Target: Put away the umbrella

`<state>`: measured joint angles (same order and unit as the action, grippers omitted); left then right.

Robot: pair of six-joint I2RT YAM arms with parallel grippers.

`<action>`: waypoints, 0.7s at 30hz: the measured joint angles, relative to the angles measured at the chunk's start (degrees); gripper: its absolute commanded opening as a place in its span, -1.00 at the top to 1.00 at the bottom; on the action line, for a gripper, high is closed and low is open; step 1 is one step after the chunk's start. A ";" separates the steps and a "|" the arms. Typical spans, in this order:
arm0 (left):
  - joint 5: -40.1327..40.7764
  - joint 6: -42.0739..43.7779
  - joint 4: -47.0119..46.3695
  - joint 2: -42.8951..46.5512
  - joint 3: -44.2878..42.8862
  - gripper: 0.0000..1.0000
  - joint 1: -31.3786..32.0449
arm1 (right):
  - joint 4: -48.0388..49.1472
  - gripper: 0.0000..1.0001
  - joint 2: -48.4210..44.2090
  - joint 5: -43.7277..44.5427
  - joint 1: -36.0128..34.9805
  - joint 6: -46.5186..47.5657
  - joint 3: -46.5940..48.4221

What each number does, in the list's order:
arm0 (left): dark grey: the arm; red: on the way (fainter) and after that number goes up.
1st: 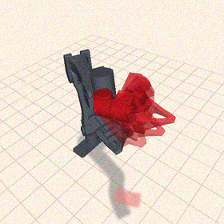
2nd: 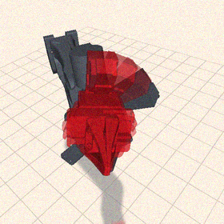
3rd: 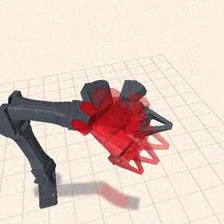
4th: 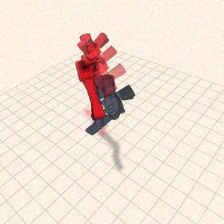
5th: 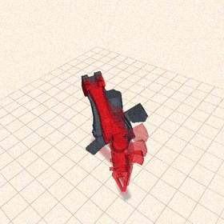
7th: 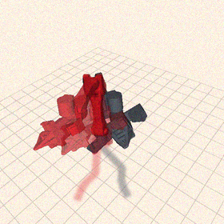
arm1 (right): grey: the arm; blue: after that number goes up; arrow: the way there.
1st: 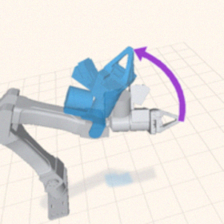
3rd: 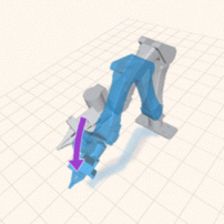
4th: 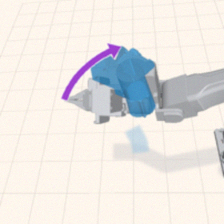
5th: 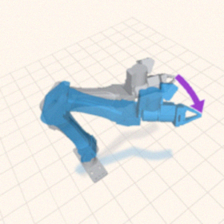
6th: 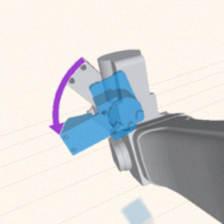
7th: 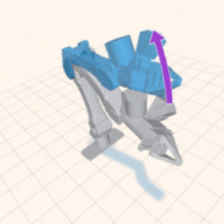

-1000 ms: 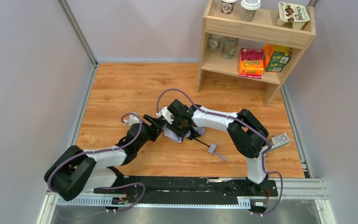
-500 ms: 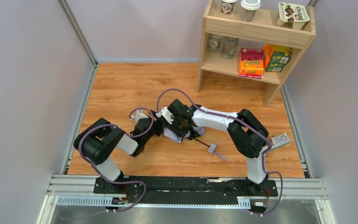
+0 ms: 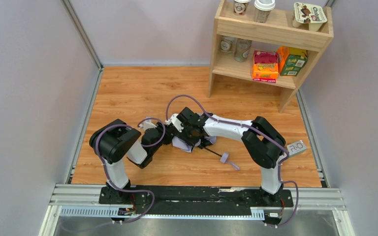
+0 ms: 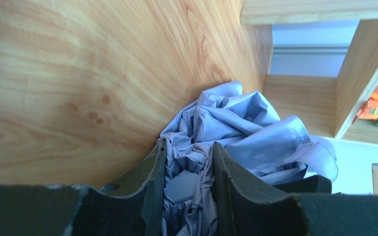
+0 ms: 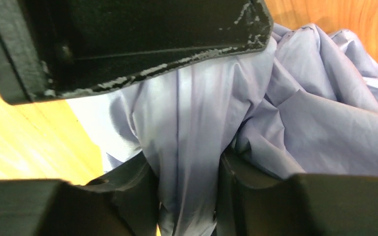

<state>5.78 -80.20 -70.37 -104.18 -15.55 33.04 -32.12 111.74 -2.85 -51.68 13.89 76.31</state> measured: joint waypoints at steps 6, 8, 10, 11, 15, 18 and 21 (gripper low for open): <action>-5.42 -1.03 1.20 1.84 1.77 1.00 0.55 | 1.53 -0.43 -5.88 1.55 -2.25 -6.36 -6.60; -7.04 -1.70 3.76 3.48 1.66 1.00 0.72 | 0.83 -0.50 -7.85 3.34 -3.65 -8.17 -7.85; -8.24 -2.47 6.58 5.33 1.60 1.00 0.72 | -0.33 -0.55 -9.35 5.05 -5.29 -9.33 -8.15; -8.61 -2.93 8.15 6.16 1.55 1.00 0.72 | -0.70 -0.61 -10.03 6.14 -6.32 -9.84 -8.13; -9.99 -3.74 16.20 9.68 0.28 1.00 0.68 | -2.01 -0.66 -11.80 10.10 -9.75 -10.25 -7.65; -10.40 -4.07 22.71 12.83 -0.76 1.00 0.68 | -1.88 -0.65 -11.91 12.74 -10.91 -9.99 -6.69; -10.47 -4.13 29.14 16.20 -1.46 1.00 0.68 | -0.98 -0.65 -11.30 15.98 -11.50 -9.60 -6.34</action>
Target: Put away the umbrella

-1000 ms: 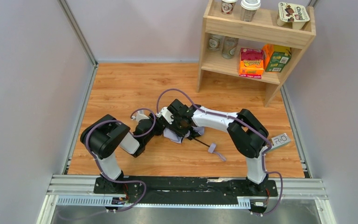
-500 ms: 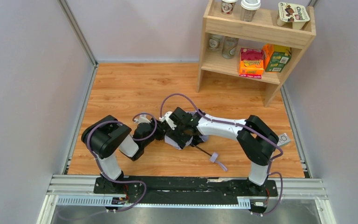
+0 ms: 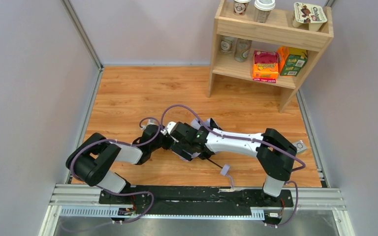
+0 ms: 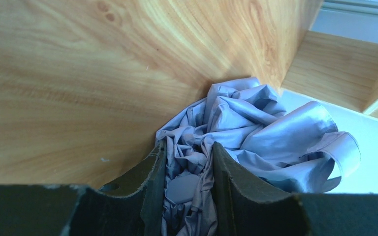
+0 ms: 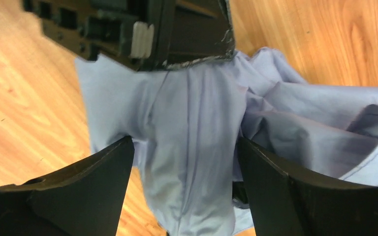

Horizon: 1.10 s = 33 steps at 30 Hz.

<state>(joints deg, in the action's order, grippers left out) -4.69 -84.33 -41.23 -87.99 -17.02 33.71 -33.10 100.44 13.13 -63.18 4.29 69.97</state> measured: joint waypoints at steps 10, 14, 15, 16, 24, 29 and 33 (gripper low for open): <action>1.46 -0.66 28.52 8.63 -7.61 1.00 -0.31 | 8.76 -0.14 1.84 3.78 -0.74 -2.82 -5.44; 1.79 -1.36 33.57 10.56 -8.33 1.00 -0.09 | 11.52 0.37 2.69 3.17 -1.70 -3.58 -8.20; 1.95 -1.49 34.16 11.08 -8.35 1.00 -0.09 | 12.81 0.47 2.51 2.71 -1.84 -3.80 -8.92; 2.27 -1.49 34.71 11.63 -8.35 1.00 -0.09 | 14.14 0.58 2.29 2.27 -1.97 -3.82 -9.66; 5.90 0.26 38.91 17.18 -7.30 -0.19 -0.31 | 21.27 1.00 1.60 -4.22 -1.03 -3.43 -12.07; 7.58 4.46 38.75 25.88 -3.37 -0.53 -1.22 | 23.61 1.00 0.87 -17.16 4.96 -4.17 -12.72; 7.78 8.74 37.57 34.64 0.00 -0.54 -2.56 | 24.15 1.00 0.83 -28.30 10.05 -4.98 -12.92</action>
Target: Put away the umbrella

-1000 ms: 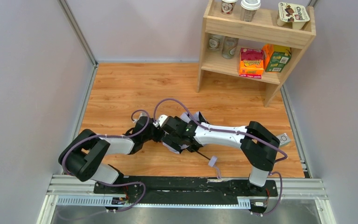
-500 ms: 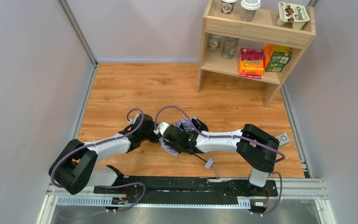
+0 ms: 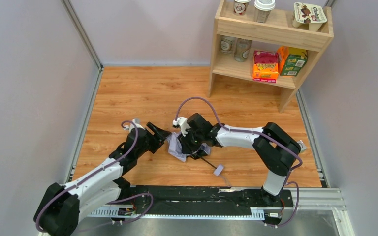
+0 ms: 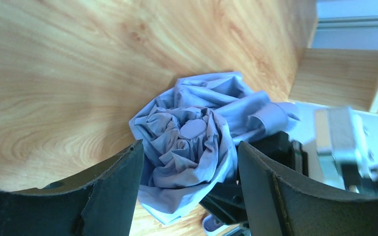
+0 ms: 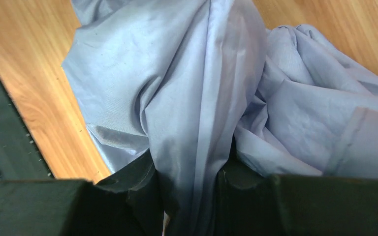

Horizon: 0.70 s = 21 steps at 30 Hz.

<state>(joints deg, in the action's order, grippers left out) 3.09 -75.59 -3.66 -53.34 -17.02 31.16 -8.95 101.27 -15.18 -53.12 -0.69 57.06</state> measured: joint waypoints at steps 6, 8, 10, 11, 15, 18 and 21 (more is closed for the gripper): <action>-2.23 5.11 -7.61 5.25 3.87 -0.54 -0.55 | -0.15 1.00 2.08 -14.69 6.38 -0.15 0.98; -4.09 6.34 -10.95 3.39 4.66 -0.55 -0.55 | -1.11 1.00 3.34 -18.34 7.96 -0.09 2.08; -6.08 8.02 -13.11 -0.17 4.02 -0.55 -0.52 | -1.75 1.00 4.20 -21.03 9.05 0.00 2.82; -6.88 9.03 -13.75 -2.47 3.28 -0.56 -0.48 | -1.99 1.00 4.44 -22.08 9.46 0.04 3.04; -8.13 12.02 -17.46 -9.79 1.53 -0.56 -0.42 | -2.80 1.00 4.52 -25.05 10.64 0.50 3.10; -8.87 12.70 -20.37 -13.38 1.51 -0.57 -0.31 | -3.67 1.00 4.85 -26.86 11.37 0.63 3.28; -9.51 12.41 -25.07 -18.10 1.51 -0.57 0.24 | -4.39 1.00 5.64 -28.20 11.82 0.70 4.00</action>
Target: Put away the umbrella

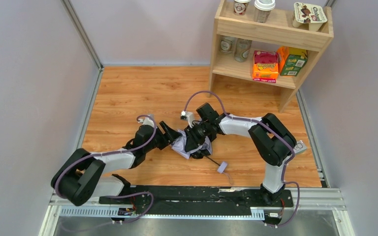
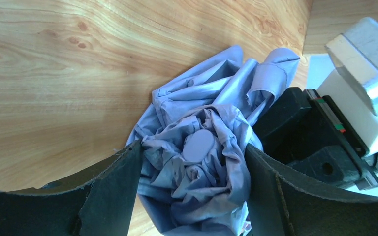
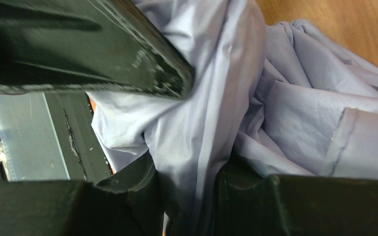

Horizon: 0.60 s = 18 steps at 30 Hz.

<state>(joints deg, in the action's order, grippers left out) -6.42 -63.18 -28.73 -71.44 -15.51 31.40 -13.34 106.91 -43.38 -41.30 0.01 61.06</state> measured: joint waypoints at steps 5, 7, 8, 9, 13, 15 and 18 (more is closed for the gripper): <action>-1.44 -2.10 -8.09 -9.05 -1.11 -0.17 1.09 | -1.44 1.00 0.79 -0.50 0.17 0.15 1.05; -1.90 -3.28 -11.23 -11.78 -1.38 0.13 1.16 | -2.82 1.00 0.79 0.02 0.22 0.31 1.60; -1.90 -3.76 -12.63 -12.68 -1.38 0.39 1.16 | -3.61 0.91 0.79 0.42 0.26 0.31 1.73; -1.81 -4.20 -13.68 -13.29 -1.38 0.50 1.16 | -4.13 0.72 0.79 0.79 0.26 0.31 1.86; -1.68 -7.10 -15.54 -13.11 -1.33 1.00 1.25 | -6.51 0.06 -0.48 4.55 -0.68 -0.02 2.34; -1.68 -7.19 -15.23 -12.31 -1.31 1.00 1.51 | -7.98 -0.17 -2.69 10.32 -2.54 -0.66 2.34; -1.90 -7.19 -14.69 -11.45 -1.25 1.00 1.73 | -11.21 -0.36 -6.36 20.37 -6.64 -1.66 2.45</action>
<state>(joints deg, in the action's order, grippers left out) -8.32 -70.37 -43.42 -82.89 -16.75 33.12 -24.56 100.55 -23.00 -47.94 -1.65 63.51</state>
